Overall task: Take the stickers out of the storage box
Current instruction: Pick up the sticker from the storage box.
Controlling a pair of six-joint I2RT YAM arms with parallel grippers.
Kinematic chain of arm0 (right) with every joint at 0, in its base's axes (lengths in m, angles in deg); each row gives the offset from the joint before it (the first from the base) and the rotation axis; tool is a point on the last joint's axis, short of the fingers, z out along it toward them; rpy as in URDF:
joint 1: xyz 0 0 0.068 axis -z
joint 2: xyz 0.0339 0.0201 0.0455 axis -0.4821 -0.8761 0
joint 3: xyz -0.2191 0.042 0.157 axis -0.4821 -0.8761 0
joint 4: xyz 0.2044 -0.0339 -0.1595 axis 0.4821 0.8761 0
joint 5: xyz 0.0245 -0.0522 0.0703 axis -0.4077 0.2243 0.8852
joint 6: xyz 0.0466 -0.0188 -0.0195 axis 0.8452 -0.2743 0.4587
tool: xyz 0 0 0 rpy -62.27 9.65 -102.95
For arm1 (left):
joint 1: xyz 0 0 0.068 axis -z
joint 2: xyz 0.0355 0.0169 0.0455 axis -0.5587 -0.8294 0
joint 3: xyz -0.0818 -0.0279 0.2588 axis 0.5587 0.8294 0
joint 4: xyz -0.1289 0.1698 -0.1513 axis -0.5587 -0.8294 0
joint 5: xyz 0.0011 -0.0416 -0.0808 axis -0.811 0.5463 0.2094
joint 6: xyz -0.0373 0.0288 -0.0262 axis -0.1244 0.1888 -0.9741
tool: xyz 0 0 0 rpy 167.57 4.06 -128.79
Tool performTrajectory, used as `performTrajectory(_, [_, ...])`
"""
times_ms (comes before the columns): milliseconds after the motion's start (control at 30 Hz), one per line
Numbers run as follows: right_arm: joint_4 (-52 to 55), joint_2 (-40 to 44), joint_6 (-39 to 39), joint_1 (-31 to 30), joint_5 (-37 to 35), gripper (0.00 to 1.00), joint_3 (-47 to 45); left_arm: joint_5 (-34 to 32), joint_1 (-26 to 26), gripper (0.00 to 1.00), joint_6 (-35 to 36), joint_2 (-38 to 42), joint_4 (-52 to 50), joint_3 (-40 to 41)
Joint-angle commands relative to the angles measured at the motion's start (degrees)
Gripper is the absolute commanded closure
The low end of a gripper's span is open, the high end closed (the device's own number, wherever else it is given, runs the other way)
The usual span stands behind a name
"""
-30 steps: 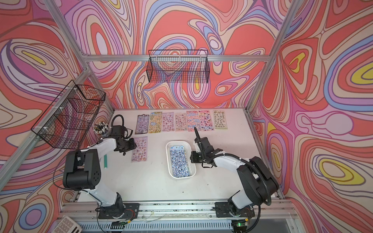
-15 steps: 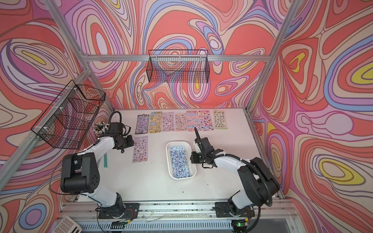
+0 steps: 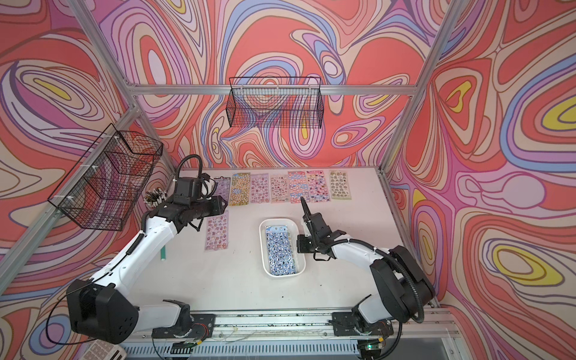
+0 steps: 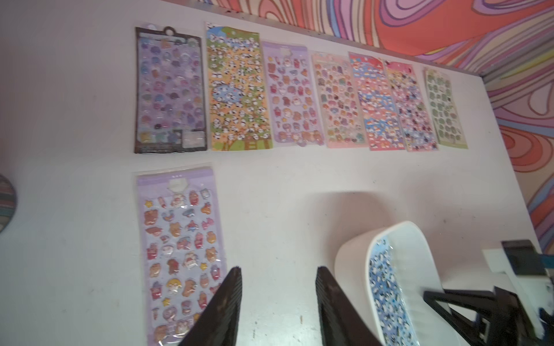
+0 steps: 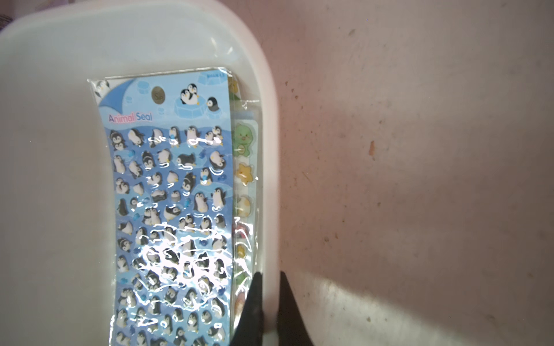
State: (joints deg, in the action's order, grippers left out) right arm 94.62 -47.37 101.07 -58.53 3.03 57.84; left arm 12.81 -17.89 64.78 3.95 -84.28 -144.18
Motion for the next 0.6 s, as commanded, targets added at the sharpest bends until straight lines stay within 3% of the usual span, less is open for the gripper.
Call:
performTrajectory(0, [4.0,1.4,-0.8,-0.1,-4.0,1.00,1.5,-3.9,6.2,0.55,-5.6,2.2,-2.0,-0.1])
performTrajectory(267, [8.1,3.7,-0.2,-0.1,-7.4,1.00,2.3,-12.6,25.2,0.56,-11.6,-1.9,1.5,-2.9])
performTrajectory(467, [10.2,4.5,0.6,0.0,-9.9,1.00,2.1,-20.8,36.2,0.56,-14.8,-11.1,3.4,-5.2])
performTrajectory(567, [10.4,4.6,1.4,-0.1,-9.9,1.00,1.8,-21.3,38.2,0.55,-17.2,-15.2,3.3,-6.2])
